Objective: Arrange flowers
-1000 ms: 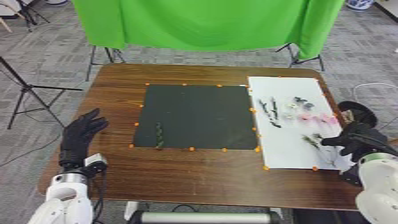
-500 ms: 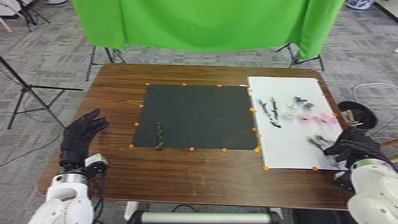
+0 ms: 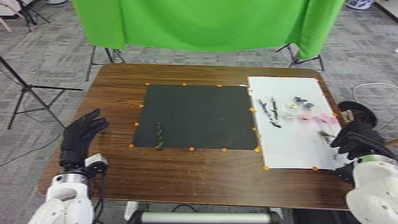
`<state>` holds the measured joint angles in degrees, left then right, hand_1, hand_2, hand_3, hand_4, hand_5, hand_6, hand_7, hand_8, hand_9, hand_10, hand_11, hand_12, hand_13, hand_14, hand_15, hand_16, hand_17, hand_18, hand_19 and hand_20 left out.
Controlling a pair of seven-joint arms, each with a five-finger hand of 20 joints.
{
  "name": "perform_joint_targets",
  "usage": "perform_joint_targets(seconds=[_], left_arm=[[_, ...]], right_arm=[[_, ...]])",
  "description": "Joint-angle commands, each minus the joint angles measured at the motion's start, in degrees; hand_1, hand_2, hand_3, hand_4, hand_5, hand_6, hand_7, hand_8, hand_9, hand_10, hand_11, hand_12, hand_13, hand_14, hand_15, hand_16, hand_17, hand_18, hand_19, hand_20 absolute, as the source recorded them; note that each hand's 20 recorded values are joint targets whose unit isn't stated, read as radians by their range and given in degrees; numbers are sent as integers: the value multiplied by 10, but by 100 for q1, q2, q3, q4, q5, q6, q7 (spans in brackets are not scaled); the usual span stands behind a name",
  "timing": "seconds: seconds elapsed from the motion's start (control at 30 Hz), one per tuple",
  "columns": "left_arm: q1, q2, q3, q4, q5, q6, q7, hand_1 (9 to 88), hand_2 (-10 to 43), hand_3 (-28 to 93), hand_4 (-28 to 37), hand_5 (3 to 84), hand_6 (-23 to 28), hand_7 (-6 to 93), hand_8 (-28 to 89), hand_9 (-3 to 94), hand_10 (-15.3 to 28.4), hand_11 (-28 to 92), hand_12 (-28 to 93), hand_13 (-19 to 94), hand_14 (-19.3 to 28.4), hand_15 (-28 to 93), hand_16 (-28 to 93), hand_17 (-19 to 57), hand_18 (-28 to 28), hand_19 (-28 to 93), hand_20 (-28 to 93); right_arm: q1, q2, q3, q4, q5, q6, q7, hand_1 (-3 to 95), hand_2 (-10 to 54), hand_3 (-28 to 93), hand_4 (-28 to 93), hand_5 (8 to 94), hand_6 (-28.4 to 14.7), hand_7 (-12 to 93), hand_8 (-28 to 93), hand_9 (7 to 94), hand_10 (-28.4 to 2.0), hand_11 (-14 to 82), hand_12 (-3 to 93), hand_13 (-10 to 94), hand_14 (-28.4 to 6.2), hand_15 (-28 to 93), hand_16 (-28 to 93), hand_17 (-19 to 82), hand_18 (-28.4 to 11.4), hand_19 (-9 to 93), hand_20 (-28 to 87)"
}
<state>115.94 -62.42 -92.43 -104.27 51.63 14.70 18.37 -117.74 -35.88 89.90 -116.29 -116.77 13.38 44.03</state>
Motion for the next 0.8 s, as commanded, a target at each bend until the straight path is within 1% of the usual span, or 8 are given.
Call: perform_joint_targets(seconds=[0.03,0.23,0.27,0.3,0.33,0.43,0.67,0.8], left_arm=[[61,-11,10,-12,16,-20,-61,201,-11,721,-283,509,36,124,-80,518,148,195,87,445,168,225,-50,116,104,74,167],[72,21,-7,-28,20,-28,-69,203,-11,721,-283,509,37,122,-80,518,148,195,87,445,168,225,-50,116,103,73,167],[84,19,-12,-36,19,-14,-61,204,-11,721,-283,509,37,122,-80,518,148,195,87,445,168,225,-50,116,103,73,167],[43,33,2,-19,20,-35,-87,204,-11,721,-283,509,37,123,-80,518,148,195,87,445,168,225,-50,116,103,73,167],[59,30,-6,-33,26,-24,-91,204,-11,721,-283,509,37,123,-80,518,148,195,87,445,168,225,-50,116,104,74,167],[46,32,1,-36,35,-49,-93,205,-13,722,-283,509,37,123,-80,517,147,195,87,446,168,225,-50,115,104,74,167],[75,31,14,-46,30,-44,-91,208,-15,723,-283,508,37,123,-80,517,147,195,87,444,168,224,-50,115,104,73,167],[101,46,-3,-57,32,-31,-99,210,-18,726,-283,508,38,123,-80,517,147,195,86,444,168,224,-50,114,104,72,166]], right_arm=[[756,156,101,-556,-86,109,-155,612,-95,578,-136,803,-44,250,148,937,-109,398,179,937,-6,638,149,775,-63,909,303],[2296,92,-918,-727,-87,159,-261,610,-95,586,-133,806,-47,253,145,937,-108,400,177,937,-6,638,149,777,-60,906,304],[2640,27,-1199,-710,-57,97,-290,610,-95,587,-133,806,-47,254,144,937,-108,400,176,937,-6,638,148,778,-58,905,304],[2889,-40,-1436,-728,-73,83,-267,609,-95,588,-132,806,-48,254,144,937,-108,400,176,937,-6,638,148,778,-57,904,303],[3203,-144,-1750,-671,-59,126,-310,608,-95,590,-130,806,-48,254,144,937,-108,400,176,937,-6,638,148,778,-57,904,303],[3815,-484,-2447,-546,-4,142,-337,607,-95,591,-128,807,-49,255,143,937,-108,400,175,937,-7,638,148,779,-55,902,303],[4526,-1215,-3626,-81,47,139,-387,605,-95,592,-123,808,-50,256,139,937,-107,398,174,937,-6,634,146,781,-51,897,302],[4899,-1424,-4263,161,-33,-187,-356,605,-95,592,-121,808,-52,256,137,937,-107,396,172,937,-6,631,145,782,-51,895,301]])
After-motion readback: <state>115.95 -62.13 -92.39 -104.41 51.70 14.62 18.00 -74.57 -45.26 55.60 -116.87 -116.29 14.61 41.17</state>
